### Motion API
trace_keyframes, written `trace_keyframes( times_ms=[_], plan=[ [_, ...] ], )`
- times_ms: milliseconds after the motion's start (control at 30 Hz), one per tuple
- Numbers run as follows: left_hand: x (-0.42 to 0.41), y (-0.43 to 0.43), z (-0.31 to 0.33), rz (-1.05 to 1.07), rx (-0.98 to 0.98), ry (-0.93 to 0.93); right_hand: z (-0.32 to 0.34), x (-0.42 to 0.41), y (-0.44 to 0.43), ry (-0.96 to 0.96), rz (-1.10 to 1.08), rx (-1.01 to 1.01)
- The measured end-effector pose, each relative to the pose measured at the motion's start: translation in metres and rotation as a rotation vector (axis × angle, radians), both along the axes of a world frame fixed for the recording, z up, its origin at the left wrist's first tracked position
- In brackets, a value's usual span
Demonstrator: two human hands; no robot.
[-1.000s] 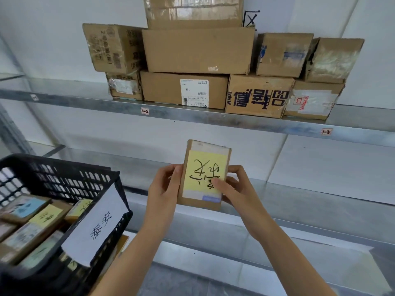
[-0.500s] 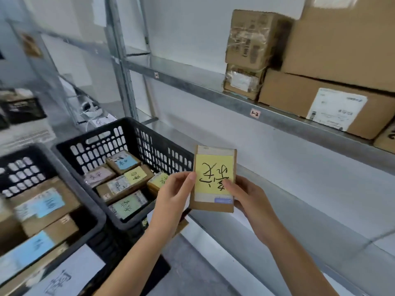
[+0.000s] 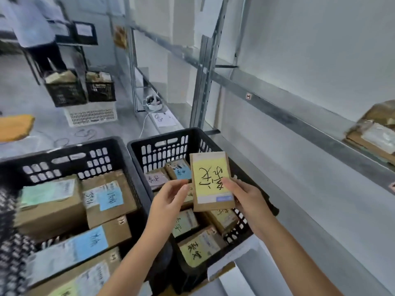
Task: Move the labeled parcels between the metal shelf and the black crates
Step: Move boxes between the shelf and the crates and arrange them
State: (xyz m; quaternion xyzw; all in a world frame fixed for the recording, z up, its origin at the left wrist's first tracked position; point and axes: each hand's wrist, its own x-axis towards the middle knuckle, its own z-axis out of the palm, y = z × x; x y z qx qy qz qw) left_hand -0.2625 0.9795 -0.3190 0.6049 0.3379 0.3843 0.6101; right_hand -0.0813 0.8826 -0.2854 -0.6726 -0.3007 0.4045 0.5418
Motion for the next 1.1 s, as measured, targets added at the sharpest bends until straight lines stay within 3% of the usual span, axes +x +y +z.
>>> trace_keyframes(
  times_ms=[333,700,1100],
  plan=[
    [-0.007,0.075,-0.03,0.149,0.014,0.153,-0.028,0.011,0.121,0.038,0.116,-0.109],
    [0.019,0.129,-0.043,0.349,-0.056,0.25,-0.11,0.039,0.264,0.159,0.294,-0.336],
    [0.054,0.16,-0.058,0.463,-0.059,0.434,-0.192,0.023,0.316,0.177,0.395,-0.357]
  ],
)
